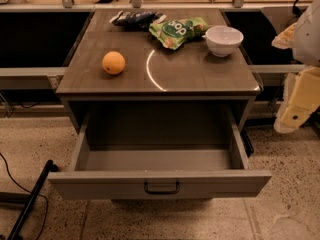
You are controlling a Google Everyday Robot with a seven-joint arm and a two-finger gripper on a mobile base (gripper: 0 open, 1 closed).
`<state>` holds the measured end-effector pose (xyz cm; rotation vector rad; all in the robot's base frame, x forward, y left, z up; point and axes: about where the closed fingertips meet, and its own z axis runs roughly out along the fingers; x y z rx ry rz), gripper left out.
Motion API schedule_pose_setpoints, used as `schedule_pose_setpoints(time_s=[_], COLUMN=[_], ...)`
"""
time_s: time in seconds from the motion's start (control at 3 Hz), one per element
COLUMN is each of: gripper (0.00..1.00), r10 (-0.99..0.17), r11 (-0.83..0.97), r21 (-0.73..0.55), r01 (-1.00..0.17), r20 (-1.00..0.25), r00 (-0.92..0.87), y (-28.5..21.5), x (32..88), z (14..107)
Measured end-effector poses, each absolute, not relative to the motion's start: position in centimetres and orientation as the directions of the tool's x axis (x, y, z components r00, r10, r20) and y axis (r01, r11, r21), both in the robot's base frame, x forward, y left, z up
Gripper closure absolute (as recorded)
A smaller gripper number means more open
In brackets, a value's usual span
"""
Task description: Place orange into top drawer
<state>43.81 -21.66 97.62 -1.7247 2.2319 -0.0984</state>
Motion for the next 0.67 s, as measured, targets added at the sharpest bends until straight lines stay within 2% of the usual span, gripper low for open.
schedule_pose_setpoints(time_s=[0.33, 0.67], gripper=[0.00, 0.00], r10=[-0.953, -0.936], r11=[0.270, 0.278], r21=[-0.246, -0.237], r01=[-0.931, -0.931], r20=[-0.207, -0.285], r00=[-0.221, -0.207], y=[-21.6, -19.7], x=[43.8, 46.2], z=[97.6, 96.8])
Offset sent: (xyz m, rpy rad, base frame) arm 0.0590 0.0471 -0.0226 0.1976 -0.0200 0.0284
